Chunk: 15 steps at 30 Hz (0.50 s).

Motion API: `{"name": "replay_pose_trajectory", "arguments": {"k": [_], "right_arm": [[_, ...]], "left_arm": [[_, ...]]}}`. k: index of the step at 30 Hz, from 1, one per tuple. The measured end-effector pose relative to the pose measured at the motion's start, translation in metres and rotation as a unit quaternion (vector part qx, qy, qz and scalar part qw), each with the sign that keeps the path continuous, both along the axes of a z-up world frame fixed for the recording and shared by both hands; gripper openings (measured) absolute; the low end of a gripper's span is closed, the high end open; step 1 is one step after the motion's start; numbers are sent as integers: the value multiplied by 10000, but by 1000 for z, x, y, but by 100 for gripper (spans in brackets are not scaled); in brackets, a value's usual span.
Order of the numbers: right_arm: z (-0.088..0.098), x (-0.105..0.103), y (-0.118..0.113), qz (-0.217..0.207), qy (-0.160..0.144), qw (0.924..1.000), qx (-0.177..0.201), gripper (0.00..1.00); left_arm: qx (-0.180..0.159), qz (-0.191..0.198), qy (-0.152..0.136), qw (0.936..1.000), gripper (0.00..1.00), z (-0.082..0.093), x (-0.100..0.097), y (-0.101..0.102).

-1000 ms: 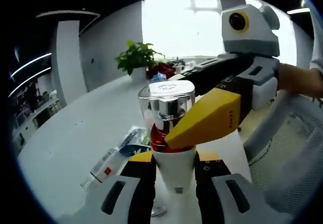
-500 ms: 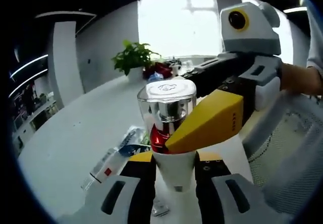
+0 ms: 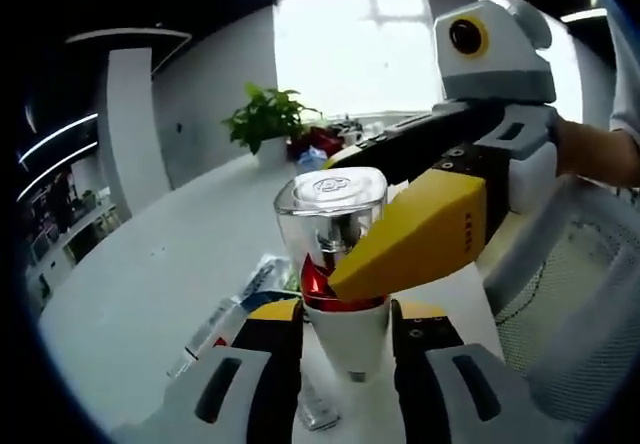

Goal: Arrange the skincare products in the storage area until every visible bottle or jar stands upright without overlapping.

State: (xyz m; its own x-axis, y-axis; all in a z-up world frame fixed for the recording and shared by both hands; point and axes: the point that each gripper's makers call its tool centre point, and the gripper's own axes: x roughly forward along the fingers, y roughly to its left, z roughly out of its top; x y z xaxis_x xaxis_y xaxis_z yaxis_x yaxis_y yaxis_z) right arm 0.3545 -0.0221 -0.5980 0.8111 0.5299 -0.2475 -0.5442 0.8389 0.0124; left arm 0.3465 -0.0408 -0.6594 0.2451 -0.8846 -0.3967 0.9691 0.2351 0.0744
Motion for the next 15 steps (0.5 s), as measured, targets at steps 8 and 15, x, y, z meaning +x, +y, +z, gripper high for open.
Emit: {"name": "replay_pose_trajectory", "arguments": {"k": [8, 15], "right_arm": [[2, -4, -3, -87, 3, 10000, 16, 45], [4, -8, -7, -125, 68, 9999, 38, 55]], "left_arm": [[114, 177, -59, 9998, 37, 4, -2, 10], [88, 432, 2, 9990, 43, 12, -2, 21]]}}
